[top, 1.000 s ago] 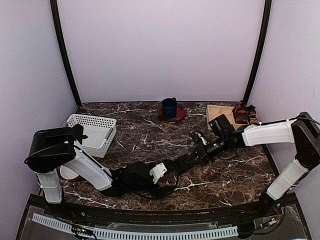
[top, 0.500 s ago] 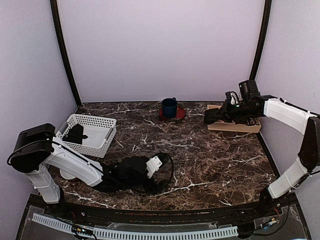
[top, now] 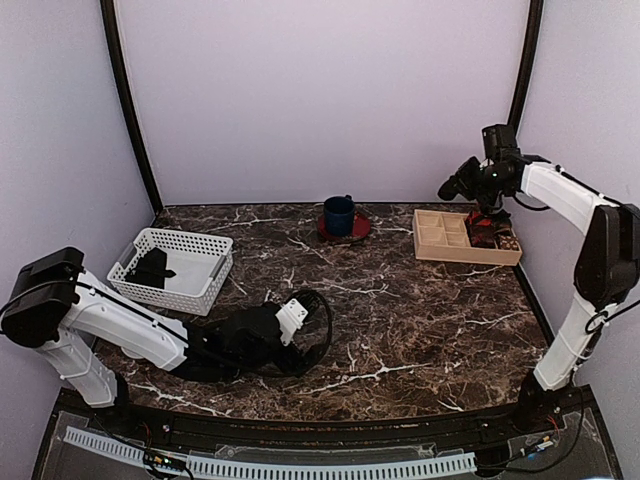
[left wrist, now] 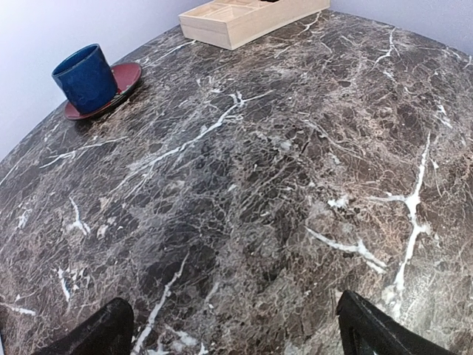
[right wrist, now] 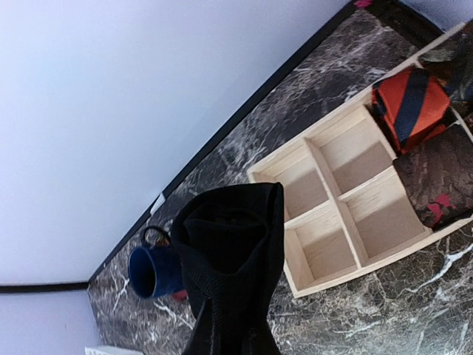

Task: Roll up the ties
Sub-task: Place the tie in the storage box, then reset both arms

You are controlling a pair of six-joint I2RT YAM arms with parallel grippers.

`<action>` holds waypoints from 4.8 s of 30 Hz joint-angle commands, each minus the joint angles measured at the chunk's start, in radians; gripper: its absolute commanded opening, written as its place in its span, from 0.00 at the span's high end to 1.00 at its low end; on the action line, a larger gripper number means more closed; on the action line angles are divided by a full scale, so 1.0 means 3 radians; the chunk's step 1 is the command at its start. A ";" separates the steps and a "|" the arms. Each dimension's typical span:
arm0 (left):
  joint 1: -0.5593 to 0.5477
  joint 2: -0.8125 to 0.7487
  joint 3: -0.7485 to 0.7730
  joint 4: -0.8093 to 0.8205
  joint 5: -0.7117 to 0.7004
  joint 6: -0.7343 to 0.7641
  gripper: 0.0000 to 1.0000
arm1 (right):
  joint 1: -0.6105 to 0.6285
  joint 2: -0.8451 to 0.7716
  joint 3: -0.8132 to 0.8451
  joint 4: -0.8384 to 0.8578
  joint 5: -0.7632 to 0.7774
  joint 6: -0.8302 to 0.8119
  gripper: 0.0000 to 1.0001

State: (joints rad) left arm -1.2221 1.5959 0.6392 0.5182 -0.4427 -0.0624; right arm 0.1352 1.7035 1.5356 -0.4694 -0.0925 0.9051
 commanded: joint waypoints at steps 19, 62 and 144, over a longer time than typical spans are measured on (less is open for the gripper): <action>-0.0002 -0.0221 -0.0213 -0.0234 -0.0339 -0.0135 0.01 | 0.0147 0.1425 0.1097 -0.0511 0.1554 0.2383 1.00; 0.0029 -0.0305 -0.0252 -0.0362 -0.0395 -0.0122 0.01 | 0.0109 0.2151 0.1522 -0.0881 0.1863 0.2828 1.00; 0.1231 -0.0343 0.0935 -0.2311 0.1276 -0.1840 0.01 | 0.1255 -0.2425 -0.2902 0.0570 -0.0168 -0.0784 0.02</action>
State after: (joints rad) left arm -0.8593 1.5127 0.9394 -0.2085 -0.0631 -0.5671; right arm 0.5026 0.9871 0.6445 -0.3294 -0.1234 0.6914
